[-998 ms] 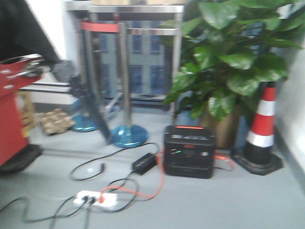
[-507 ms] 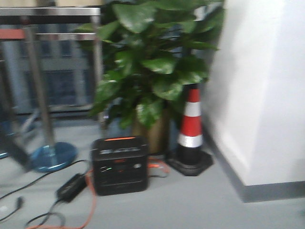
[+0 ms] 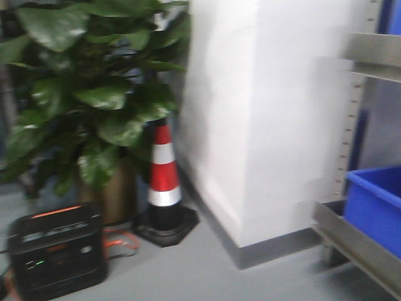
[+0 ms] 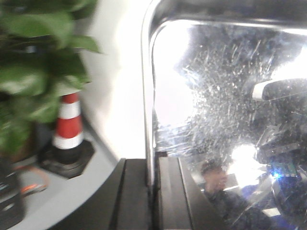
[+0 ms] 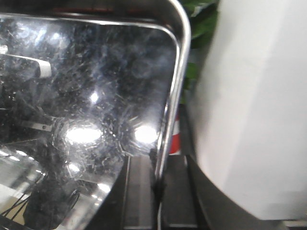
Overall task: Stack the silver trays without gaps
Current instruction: 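Carry the silver tray in both grippers while driving to another shelf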
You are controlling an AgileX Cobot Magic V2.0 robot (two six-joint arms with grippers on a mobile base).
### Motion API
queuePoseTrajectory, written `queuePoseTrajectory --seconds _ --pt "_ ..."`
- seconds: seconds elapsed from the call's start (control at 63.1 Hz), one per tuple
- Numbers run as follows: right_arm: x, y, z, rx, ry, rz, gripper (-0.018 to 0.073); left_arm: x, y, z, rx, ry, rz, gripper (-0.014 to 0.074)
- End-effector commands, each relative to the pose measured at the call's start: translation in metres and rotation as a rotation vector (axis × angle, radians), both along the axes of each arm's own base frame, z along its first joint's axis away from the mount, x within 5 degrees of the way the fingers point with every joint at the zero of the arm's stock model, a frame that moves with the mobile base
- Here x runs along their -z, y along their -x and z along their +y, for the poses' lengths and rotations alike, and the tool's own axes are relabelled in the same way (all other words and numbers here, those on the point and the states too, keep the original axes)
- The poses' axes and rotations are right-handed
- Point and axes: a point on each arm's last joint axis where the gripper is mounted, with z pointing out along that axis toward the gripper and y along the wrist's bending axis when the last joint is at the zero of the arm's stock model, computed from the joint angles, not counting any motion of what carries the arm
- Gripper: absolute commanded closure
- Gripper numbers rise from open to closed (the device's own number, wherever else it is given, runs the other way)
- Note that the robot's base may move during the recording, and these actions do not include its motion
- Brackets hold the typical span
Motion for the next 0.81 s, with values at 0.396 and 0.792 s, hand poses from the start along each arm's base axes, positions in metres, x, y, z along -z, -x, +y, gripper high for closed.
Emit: queuePoseTrajectory --seconds 0.396,0.792 --pt "-0.0086 0.0031 0.0079 -0.08 -0.031 -0.078 0.0643 -0.0131 0.0058 -0.0041 0.019 0.07 -0.052 0.0612" --pt "-0.0086 0.0031 0.0079 -0.08 -0.031 -0.078 0.0643 -0.0131 0.0058 -0.0041 0.019 0.07 -0.052 0.0612"
